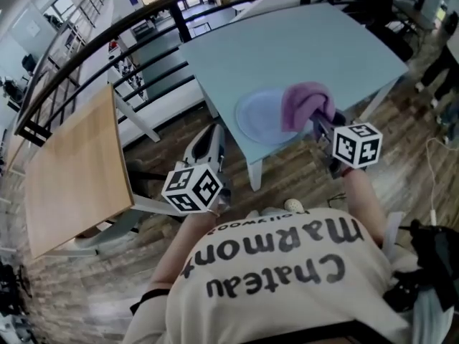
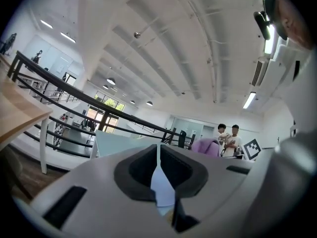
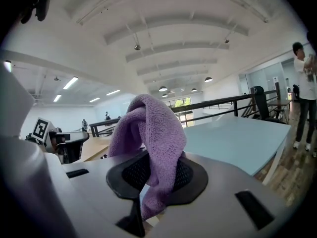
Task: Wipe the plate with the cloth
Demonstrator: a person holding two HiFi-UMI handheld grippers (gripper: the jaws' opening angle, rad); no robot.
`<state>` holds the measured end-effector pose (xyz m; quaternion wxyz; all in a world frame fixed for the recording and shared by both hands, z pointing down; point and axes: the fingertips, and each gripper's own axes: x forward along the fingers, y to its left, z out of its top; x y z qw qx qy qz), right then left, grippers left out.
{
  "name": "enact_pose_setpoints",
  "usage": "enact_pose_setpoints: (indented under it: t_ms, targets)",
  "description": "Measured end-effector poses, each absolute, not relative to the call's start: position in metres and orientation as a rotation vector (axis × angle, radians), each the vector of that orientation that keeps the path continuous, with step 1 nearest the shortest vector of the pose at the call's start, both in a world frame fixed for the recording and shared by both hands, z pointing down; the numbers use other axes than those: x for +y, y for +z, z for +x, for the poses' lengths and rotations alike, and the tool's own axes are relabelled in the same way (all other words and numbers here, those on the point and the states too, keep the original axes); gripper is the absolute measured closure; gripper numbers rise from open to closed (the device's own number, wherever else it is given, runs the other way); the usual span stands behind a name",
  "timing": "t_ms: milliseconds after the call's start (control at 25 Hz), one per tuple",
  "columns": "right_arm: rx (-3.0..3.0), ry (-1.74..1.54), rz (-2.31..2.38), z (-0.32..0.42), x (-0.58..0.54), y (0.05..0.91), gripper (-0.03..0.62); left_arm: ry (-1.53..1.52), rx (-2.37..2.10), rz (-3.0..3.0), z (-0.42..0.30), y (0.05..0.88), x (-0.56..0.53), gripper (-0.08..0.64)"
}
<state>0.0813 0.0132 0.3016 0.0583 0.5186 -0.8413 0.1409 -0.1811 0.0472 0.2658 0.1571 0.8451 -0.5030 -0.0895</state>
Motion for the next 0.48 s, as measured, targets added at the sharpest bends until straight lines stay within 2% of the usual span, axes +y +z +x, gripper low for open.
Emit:
enact_pose_setpoints:
  t_ms: [480]
  targets:
    - [-2.508, 0.429, 1.620, 0.070, 0.046, 0.313, 0.506, -0.300, -1.442, 2.442, -0.200, 0.273, 0.074, 0.535]
